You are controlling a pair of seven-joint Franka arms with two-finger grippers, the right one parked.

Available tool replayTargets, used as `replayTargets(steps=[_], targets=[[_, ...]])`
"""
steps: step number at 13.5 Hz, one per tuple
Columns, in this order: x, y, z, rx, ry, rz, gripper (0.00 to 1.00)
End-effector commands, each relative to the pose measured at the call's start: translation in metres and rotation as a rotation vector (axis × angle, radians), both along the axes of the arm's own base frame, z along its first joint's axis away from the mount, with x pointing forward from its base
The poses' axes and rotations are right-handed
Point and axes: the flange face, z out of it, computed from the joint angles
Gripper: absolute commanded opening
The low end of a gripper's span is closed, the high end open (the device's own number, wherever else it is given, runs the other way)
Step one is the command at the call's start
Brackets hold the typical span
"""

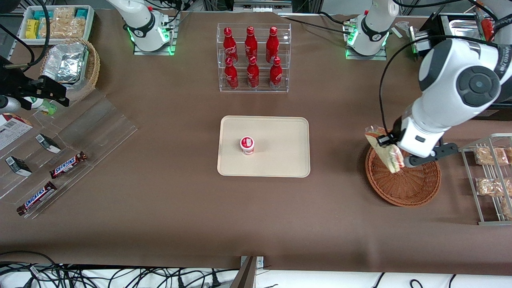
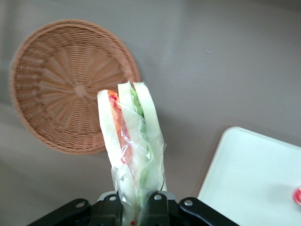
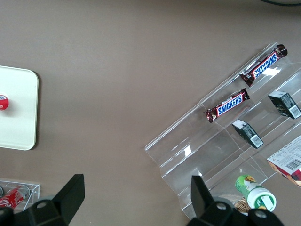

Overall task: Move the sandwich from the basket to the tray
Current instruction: 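Carry the sandwich with the left gripper over to the white tray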

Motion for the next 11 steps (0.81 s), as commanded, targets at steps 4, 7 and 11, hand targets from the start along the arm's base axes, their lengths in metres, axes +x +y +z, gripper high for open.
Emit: replayTargets(steps=[4,7,11], targets=[[-0.017,-0.07,0.008,-0.074,0.021,-0.149,0.0],[-0.029,-0.103,0.007,-0.093,0.028,-0.183,0.0],[-0.035,-0.124,0.001,-0.093,0.02,-0.23,0.0]])
